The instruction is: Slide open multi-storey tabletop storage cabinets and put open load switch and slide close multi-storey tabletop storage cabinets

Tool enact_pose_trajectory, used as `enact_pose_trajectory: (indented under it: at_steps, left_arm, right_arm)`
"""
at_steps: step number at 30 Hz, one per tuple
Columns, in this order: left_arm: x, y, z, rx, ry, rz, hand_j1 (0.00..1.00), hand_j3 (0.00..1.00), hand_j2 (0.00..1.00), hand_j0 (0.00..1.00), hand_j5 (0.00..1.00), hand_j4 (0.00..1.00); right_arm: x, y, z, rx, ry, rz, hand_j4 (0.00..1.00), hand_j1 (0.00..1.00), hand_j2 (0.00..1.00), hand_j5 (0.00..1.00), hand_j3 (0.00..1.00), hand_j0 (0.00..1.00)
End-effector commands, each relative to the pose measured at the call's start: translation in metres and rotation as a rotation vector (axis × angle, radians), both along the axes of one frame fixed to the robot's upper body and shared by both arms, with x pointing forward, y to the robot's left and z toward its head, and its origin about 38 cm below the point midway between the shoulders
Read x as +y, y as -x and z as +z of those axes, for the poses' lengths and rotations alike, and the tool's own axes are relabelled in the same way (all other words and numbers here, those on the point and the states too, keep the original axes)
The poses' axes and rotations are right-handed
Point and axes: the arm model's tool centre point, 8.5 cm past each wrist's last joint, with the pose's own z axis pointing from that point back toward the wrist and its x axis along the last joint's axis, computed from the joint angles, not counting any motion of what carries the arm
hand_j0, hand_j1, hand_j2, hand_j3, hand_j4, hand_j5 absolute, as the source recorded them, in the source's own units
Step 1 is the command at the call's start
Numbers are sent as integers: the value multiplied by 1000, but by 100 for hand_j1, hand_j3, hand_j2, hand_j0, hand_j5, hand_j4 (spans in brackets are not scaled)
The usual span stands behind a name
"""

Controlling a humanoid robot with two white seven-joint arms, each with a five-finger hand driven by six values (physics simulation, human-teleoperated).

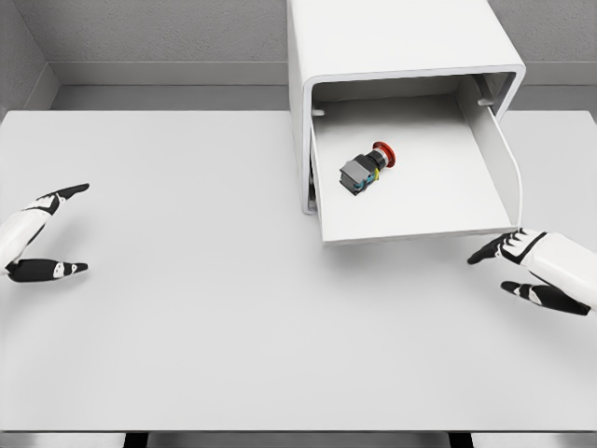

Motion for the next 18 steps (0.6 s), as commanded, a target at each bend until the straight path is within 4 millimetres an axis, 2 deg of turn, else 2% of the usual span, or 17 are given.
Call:
enact_pose_trajectory:
  at_steps: [1, 7, 14, 17, 18]
  left_arm:
    - [0, 0, 1, -2, 6, 1, 100, 100, 100, 100, 100, 100]
    - [1, 0, 1, -3, 8, 2, 100, 100, 100, 100, 100, 100]
    - [1, 0, 1, -3, 8, 2, 100, 100, 100, 100, 100, 100]
    - [1, 0, 1, -3, 8, 2, 100, 100, 100, 100, 100, 100]
    - [0, 0, 1, -5, 8, 2, 100, 100, 100, 100, 100, 100]
  right_arm:
    - [1, 0, 0, 2, -25, -5, 70, 70, 70, 70, 70, 70]
    - [10, -7, 0, -11, -40, 13, 72, 72, 72, 72, 72, 72]
    - [15, -4, -4, 4, -46, 26, 72, 72, 72, 72, 72, 72]
    - [19, -9, 0, -17, -59, 29, 72, 72, 72, 72, 72, 72]
    - [25, -17, 6, -36, -65, 41, 73, 73, 73, 73, 73, 73]
